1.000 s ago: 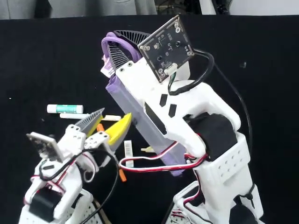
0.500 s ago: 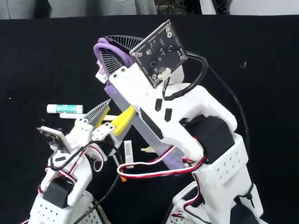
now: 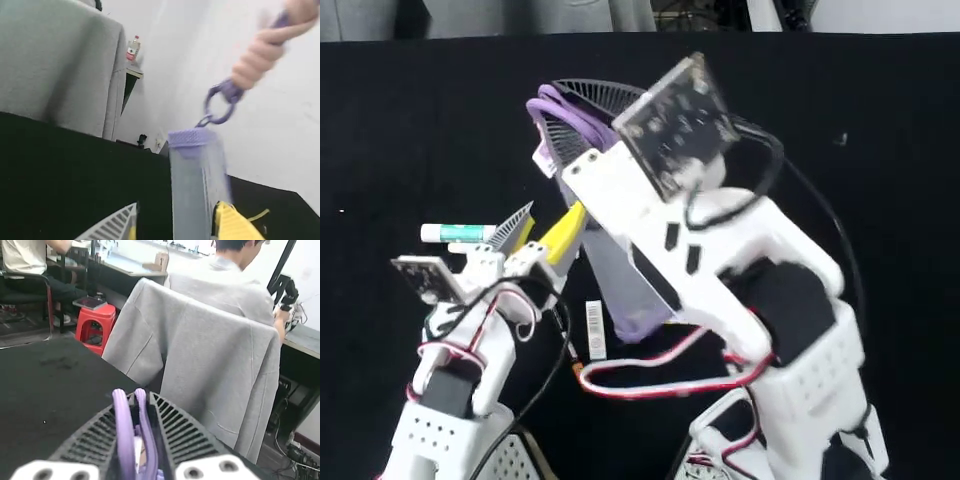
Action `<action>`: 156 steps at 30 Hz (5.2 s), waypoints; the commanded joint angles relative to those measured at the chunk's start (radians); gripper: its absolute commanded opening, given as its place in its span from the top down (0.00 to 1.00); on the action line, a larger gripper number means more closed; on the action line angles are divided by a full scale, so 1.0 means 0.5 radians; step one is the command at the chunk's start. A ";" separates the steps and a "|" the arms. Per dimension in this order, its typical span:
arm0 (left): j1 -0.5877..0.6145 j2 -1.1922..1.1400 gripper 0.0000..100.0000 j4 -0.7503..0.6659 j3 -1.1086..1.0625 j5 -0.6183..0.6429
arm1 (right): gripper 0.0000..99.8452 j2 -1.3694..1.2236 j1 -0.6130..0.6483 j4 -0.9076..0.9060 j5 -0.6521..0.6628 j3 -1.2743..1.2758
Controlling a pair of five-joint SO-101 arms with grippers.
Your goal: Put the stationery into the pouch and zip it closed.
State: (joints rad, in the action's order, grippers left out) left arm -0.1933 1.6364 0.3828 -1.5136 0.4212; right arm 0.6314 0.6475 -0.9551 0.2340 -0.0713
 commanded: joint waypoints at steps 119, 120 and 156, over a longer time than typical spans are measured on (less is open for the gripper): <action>-0.216 0.384 0.97 0.411 0.867 -0.488 | 0.98 -1.846 -2.038 0.844 -0.193 -0.925; -0.216 0.384 0.97 0.411 0.885 -0.488 | 0.98 -1.880 -2.056 0.844 -0.193 -0.959; -0.379 0.365 0.80 1.326 1.143 -0.786 | 0.98 -1.809 -1.540 -1.237 -0.196 -3.064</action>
State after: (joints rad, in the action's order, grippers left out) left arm -0.3759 1.8205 1.0104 -1.0687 0.0391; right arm -0.3445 -0.1335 -1.5934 0.1481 -1.5643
